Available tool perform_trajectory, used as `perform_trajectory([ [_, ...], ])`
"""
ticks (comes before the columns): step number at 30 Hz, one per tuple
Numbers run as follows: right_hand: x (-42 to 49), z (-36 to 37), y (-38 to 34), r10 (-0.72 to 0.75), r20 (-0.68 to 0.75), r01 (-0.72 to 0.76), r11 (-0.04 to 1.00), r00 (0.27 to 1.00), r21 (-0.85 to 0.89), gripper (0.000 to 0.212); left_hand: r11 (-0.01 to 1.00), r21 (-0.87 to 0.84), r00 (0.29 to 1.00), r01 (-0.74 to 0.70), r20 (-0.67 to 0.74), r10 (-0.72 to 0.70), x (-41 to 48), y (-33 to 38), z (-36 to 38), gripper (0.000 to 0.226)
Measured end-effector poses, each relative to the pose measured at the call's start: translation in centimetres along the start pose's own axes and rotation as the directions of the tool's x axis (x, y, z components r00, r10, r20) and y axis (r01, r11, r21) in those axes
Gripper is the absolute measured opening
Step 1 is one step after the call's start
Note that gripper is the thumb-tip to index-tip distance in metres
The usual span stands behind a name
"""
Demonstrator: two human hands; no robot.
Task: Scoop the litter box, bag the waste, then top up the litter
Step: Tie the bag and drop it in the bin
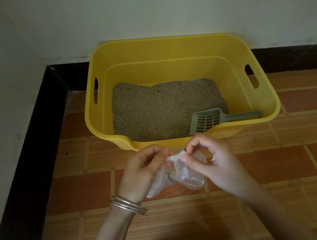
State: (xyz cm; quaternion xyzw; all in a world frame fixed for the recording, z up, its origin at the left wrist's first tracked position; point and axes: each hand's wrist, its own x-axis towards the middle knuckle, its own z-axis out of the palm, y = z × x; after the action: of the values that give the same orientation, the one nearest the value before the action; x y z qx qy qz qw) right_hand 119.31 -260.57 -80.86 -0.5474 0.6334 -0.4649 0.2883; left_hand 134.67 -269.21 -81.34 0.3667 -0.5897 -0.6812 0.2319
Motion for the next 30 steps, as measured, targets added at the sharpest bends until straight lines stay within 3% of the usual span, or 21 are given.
perform_trajectory([
  [2, -0.2, 0.1, 0.0, 0.014, -0.023, -0.014, 1.000, 1.000, 0.010, 0.016, 0.999, -0.029, 0.999, 0.037, 0.017, -0.037, -0.1, 0.4, 0.3, 0.006],
  [4, -0.4, 0.0, -0.1, 0.044, -0.049, -0.043, 0.999, 0.998, 0.031, 0.014, 0.995, -0.074, 0.998, 0.062, 0.024, -0.060, -0.3, 0.7, 0.1, 0.016],
  [9, -0.6, 0.2, -0.5, 0.022, -0.107, -0.027, 0.999, 0.994, -0.046, 0.015, 0.948, -0.266, 0.976, 0.178, -0.078, -0.205, -0.7, 1.5, 0.0, 0.012],
  [13, -0.9, 0.9, -0.8, 0.029, -0.120, -0.028, 1.000, 0.992, 0.004, 0.015, 0.750, -0.590, 0.920, 0.300, -0.030, -0.391, -1.1, 1.7, 0.6, 0.013],
  [17, -1.7, 1.7, -0.9, 0.169, -0.156, -0.124, 0.957, 0.973, 0.263, 0.015, 0.592, -0.718, 0.875, 0.365, 0.046, -0.483, -1.4, 1.3, 0.3, 0.016],
  [19, -2.2, 1.8, -0.5, 0.268, -0.184, -0.190, 0.915, 0.946, 0.356, 0.013, 0.571, -0.743, 0.864, 0.350, 0.020, -0.504, -1.6, 0.8, -0.3, 0.015],
  [24, -2.8, 1.7, 1.1, 0.452, -0.261, -0.288, 0.825, 0.853, 0.486, 0.008, 0.631, -0.732, 0.849, 0.257, -0.141, -0.510, -1.6, -1.3, -2.0, 0.015],
  [30, -3.7, 0.3, 5.0, 0.682, -0.330, -0.450, 0.700, 0.653, 0.555, 0.011, 0.488, -0.850, 0.698, 0.199, -0.227, -0.679, -1.4, -5.4, -6.0, 0.020],
])
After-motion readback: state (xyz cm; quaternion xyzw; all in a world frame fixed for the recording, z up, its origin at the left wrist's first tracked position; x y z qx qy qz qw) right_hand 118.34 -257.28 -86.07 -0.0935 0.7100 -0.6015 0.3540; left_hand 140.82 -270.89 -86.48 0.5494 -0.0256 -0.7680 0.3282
